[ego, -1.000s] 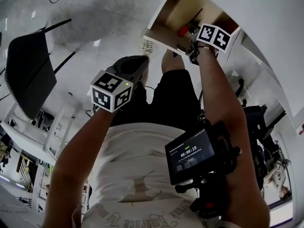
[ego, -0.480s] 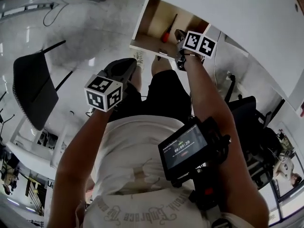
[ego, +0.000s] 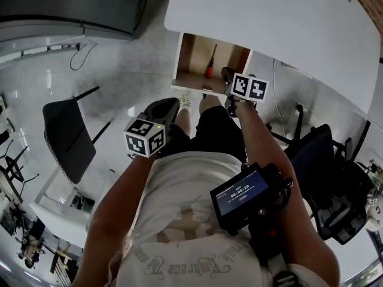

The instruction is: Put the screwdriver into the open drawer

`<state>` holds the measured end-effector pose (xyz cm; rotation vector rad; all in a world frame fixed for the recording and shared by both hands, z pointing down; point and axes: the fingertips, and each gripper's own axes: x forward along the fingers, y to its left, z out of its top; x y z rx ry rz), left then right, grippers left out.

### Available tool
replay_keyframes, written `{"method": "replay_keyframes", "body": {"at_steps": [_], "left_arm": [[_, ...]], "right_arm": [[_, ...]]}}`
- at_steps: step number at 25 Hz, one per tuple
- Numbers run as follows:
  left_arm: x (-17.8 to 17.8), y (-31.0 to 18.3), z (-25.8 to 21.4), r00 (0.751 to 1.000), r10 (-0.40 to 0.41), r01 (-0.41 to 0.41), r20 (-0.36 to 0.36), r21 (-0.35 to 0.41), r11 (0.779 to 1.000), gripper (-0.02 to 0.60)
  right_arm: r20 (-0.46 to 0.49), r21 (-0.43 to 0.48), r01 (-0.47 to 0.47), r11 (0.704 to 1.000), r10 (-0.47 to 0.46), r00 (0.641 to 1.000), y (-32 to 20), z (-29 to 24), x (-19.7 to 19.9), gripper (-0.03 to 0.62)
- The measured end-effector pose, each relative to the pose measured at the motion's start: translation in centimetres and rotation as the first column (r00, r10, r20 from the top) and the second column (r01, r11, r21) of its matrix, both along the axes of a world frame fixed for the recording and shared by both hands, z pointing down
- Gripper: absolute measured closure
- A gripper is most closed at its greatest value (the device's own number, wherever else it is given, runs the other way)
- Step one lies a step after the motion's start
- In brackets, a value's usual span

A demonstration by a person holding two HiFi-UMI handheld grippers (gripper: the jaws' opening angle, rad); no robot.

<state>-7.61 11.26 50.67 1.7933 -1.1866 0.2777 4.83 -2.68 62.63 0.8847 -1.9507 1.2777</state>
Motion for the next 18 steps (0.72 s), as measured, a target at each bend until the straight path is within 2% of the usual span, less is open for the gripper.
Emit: {"method": "replay_keyframes", "body": {"at_steps": [11,18], "left_arm": [[1.0,-0.6,-3.7,0.991,0.129,-0.13,0.026,0.064,0.989,0.561],[0.0,-1.8,-5.8,0.984,0.171,-0.175,0.044,0.1,0.98,0.561]], "right_arm": [[0.044,0.089,-0.019,0.996,0.015,0.999,1.4,-6.1,0.1,0.571],[0.094,0.122,-0.048,0.991,0.037,0.995,2.1,-10.3,0.0,0.571]]}}
